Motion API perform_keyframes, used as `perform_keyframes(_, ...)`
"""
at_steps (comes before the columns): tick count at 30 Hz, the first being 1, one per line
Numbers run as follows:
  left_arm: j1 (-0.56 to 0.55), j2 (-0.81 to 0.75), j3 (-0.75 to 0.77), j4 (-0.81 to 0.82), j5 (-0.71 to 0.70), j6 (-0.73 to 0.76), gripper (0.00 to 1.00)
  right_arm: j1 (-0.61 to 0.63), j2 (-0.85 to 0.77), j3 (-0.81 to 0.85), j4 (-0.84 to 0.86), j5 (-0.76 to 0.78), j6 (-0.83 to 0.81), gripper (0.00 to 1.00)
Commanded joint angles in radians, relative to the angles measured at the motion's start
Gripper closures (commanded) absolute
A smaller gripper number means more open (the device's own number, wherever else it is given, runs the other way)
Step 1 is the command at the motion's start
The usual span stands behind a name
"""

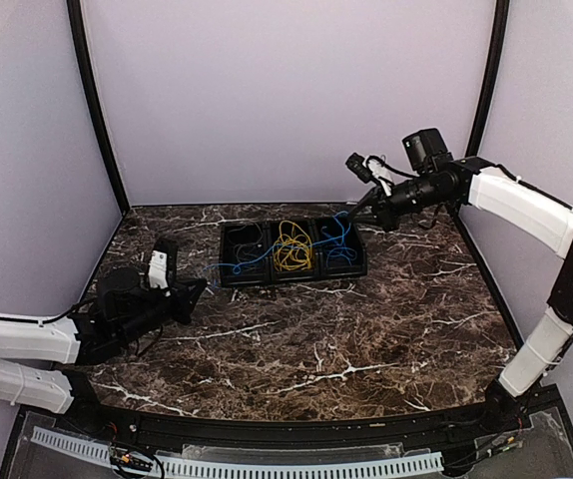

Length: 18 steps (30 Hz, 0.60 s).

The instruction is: Untangle the cables

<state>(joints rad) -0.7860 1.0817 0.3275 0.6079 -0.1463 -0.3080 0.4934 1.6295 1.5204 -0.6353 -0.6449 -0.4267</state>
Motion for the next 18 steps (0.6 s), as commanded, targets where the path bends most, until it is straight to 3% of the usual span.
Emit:
perform_keyframes(1, 0.033, -0.122, -0.055, -0.086, -0.094, -0.052, 1.00, -0.075, -0.058, -0.067, 0.086, 0.014, 0.010, 1.00)
perform_keyframes(9, 0.074, -0.232, -0.042, -0.119, -0.098, -0.078, 1.00, -0.127, -0.044, -0.116, 0.117, 0.077, -0.010, 1.00)
perform_keyframes(13, 0.074, -0.171, 0.041, -0.105, -0.042, -0.063, 1.00, -0.133, -0.016, -0.111, 0.146, 0.097, 0.007, 1.00)
perform_keyframes(18, 0.074, -0.024, 0.250, -0.077, 0.055, -0.017, 1.00, -0.139, 0.058, -0.065, 0.181, 0.138, 0.041, 1.00)
